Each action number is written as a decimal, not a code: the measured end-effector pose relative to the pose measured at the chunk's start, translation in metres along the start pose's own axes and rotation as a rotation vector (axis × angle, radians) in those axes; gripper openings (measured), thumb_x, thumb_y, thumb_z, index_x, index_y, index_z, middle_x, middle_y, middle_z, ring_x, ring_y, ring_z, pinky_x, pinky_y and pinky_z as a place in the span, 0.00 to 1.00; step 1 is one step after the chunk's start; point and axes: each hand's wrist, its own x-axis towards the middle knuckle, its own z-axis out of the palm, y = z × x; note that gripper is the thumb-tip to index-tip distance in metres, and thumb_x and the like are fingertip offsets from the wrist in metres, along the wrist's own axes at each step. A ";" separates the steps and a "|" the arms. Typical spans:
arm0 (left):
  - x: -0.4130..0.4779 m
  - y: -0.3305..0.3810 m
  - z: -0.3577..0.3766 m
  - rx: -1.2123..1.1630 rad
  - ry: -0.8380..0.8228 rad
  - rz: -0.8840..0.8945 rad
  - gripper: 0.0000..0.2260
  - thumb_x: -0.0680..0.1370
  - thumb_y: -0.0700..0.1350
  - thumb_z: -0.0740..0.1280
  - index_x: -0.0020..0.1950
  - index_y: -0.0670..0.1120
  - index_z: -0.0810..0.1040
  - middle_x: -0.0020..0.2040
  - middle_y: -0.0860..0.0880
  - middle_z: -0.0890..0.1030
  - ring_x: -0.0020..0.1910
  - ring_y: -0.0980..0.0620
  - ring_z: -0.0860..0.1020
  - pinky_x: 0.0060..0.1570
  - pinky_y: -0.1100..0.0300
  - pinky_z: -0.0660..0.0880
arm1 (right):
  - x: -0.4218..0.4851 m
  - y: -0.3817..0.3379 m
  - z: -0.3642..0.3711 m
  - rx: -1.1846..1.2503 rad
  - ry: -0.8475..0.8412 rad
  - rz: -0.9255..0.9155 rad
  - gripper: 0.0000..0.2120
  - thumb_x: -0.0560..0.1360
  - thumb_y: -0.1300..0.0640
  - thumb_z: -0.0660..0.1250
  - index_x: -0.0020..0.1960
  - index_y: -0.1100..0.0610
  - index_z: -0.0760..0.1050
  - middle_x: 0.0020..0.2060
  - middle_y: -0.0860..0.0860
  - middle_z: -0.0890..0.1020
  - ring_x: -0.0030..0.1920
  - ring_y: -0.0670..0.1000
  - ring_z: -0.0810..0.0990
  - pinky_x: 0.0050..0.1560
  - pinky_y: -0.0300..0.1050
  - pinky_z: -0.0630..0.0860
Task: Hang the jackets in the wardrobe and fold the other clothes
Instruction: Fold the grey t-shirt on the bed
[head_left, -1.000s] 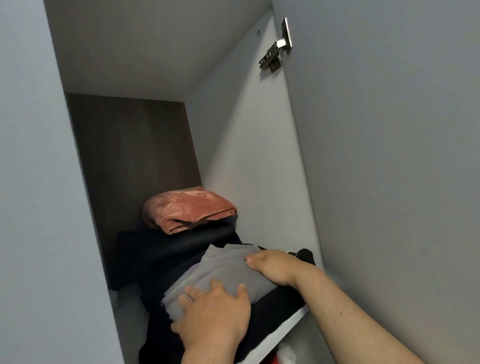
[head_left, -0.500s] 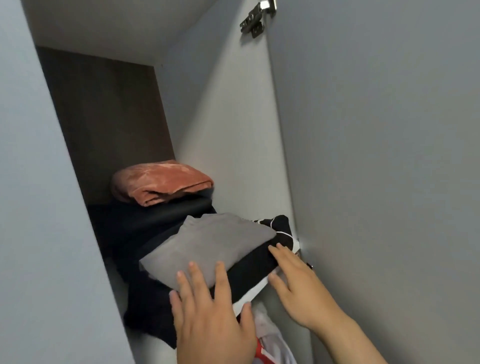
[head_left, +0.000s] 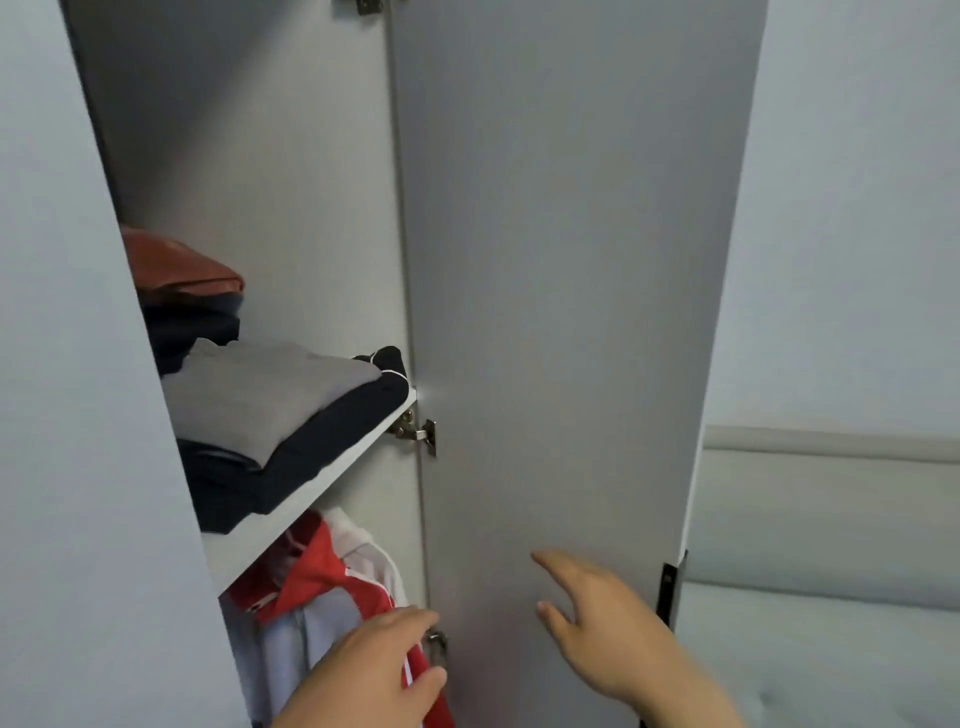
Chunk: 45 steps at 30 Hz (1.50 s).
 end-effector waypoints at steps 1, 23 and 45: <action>-0.005 -0.002 0.006 0.019 -0.006 0.020 0.27 0.77 0.61 0.64 0.75 0.60 0.63 0.74 0.61 0.66 0.71 0.63 0.64 0.62 0.76 0.57 | -0.016 0.001 0.000 -0.025 -0.034 0.023 0.27 0.81 0.44 0.59 0.78 0.44 0.59 0.76 0.42 0.65 0.74 0.47 0.65 0.72 0.38 0.61; -0.005 0.061 0.116 -0.013 -0.458 0.198 0.28 0.71 0.68 0.67 0.70 0.63 0.71 0.69 0.66 0.69 0.64 0.69 0.67 0.64 0.71 0.62 | -0.219 0.069 0.015 0.047 -0.021 0.530 0.25 0.81 0.45 0.59 0.77 0.42 0.60 0.74 0.37 0.67 0.72 0.41 0.65 0.65 0.30 0.60; 0.093 0.241 0.251 0.107 -0.835 0.772 0.29 0.74 0.69 0.62 0.74 0.63 0.64 0.69 0.69 0.66 0.68 0.67 0.65 0.62 0.71 0.61 | -0.347 0.150 -0.044 0.125 0.228 1.086 0.27 0.82 0.44 0.58 0.79 0.40 0.56 0.77 0.37 0.61 0.75 0.40 0.59 0.71 0.36 0.57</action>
